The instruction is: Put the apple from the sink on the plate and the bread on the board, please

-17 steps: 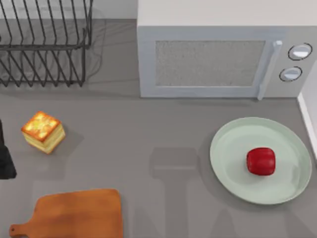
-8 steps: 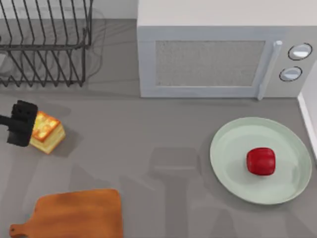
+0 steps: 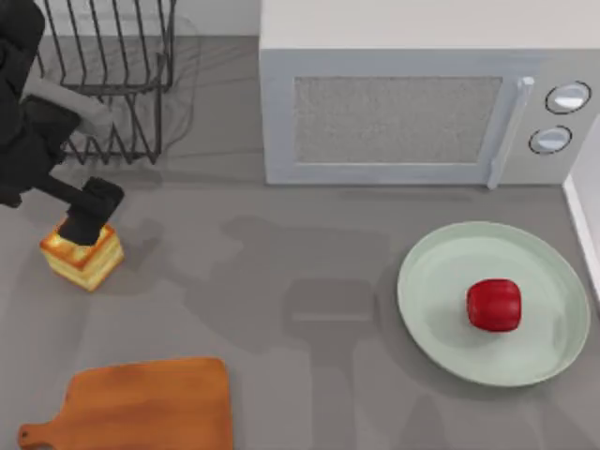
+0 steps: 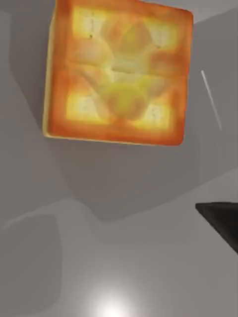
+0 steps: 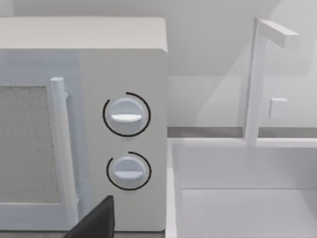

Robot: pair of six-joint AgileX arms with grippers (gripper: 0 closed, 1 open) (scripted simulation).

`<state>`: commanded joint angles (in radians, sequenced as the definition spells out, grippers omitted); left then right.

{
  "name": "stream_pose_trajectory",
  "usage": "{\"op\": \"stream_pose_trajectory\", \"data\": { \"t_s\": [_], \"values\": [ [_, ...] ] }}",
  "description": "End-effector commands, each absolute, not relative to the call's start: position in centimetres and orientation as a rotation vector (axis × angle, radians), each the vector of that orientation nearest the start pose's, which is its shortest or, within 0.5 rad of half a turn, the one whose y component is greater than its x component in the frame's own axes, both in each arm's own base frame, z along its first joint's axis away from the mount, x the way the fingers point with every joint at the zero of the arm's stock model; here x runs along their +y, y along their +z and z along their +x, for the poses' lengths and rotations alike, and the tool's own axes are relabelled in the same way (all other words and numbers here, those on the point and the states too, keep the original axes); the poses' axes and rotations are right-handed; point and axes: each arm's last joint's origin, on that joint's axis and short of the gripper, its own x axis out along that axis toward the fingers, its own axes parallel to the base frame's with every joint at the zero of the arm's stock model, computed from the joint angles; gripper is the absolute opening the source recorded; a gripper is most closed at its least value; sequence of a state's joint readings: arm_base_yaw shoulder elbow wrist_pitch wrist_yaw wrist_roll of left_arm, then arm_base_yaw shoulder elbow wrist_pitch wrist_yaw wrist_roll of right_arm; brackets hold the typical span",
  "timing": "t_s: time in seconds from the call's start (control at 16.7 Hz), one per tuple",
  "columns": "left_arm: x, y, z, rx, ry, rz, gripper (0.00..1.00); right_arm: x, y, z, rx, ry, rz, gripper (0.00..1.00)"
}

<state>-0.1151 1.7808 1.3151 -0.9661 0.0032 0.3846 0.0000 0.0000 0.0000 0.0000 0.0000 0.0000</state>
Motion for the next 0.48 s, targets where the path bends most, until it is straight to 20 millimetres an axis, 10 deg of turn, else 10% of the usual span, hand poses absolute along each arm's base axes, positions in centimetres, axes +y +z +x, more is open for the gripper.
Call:
{"op": "stream_pose_trajectory", "data": {
  "t_s": [0.48],
  "values": [
    [-4.4,17.9,37.2,1.526,-0.431,0.432,1.00,-0.1,16.0,10.6,0.000,0.000,0.000,1.00]
  ]
}}
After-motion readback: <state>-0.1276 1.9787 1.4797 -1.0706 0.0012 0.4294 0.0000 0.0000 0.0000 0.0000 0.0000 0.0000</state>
